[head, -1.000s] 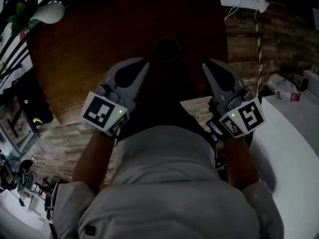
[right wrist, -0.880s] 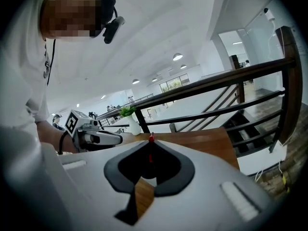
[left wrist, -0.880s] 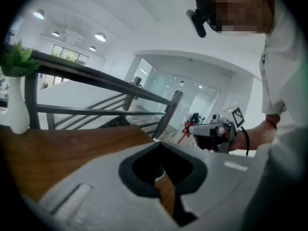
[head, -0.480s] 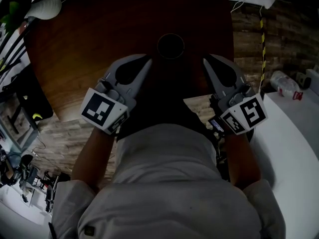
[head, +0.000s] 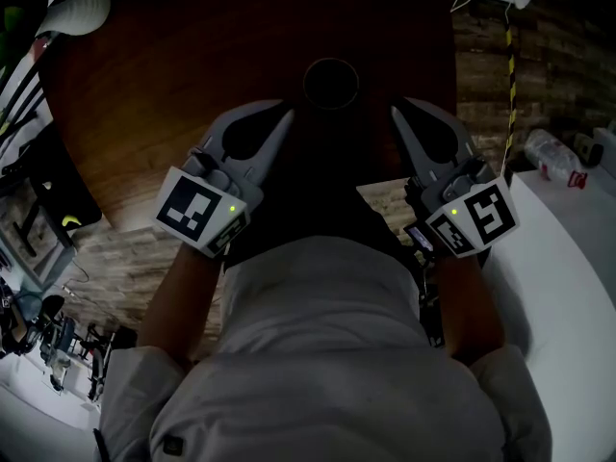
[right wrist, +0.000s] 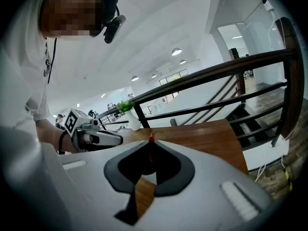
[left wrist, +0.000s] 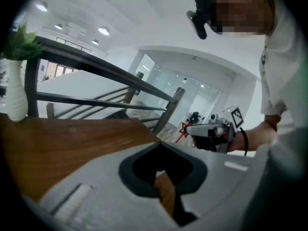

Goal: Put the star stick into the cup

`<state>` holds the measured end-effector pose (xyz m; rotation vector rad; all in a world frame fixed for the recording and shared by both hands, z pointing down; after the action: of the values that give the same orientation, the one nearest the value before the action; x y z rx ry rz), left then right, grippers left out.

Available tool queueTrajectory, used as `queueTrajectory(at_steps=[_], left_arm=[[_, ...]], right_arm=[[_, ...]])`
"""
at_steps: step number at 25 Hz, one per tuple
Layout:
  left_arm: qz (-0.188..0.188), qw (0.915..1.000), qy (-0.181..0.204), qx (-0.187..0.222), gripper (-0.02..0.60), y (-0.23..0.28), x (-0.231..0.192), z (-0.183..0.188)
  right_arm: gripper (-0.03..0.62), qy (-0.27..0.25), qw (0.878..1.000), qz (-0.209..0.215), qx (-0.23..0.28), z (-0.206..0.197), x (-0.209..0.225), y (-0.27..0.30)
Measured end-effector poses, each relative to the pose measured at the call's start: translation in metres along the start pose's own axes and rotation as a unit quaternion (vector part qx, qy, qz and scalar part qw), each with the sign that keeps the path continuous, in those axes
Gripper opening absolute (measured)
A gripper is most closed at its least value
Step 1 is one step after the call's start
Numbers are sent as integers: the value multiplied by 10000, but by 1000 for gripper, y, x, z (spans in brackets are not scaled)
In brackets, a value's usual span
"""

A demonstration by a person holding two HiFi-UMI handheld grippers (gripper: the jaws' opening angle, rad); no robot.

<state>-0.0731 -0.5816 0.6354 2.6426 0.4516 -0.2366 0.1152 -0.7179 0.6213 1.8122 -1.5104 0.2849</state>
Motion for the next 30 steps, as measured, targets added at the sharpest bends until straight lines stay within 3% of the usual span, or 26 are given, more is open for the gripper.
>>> queueTrajectory(at_steps=[15, 30], left_arm=[[36, 10000, -29, 10, 3, -4, -8, -8], [93, 9996, -116, 233, 3, -10, 4, -3]], right_arm=[[25, -4, 9999, -64, 77, -2, 3, 5], [92, -124, 9997, -191, 113, 2, 0, -6]])
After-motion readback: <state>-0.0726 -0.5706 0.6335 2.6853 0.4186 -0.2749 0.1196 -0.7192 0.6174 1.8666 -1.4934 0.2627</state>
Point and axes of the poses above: the fingertips, and each gripper's own axes: y forward along the fingers, x to its right, z out of its top, the point moved 8 cm from there along -y, backward along the fingers, and after that the axes turned 15 degrees about y, right-handed, at the moved point
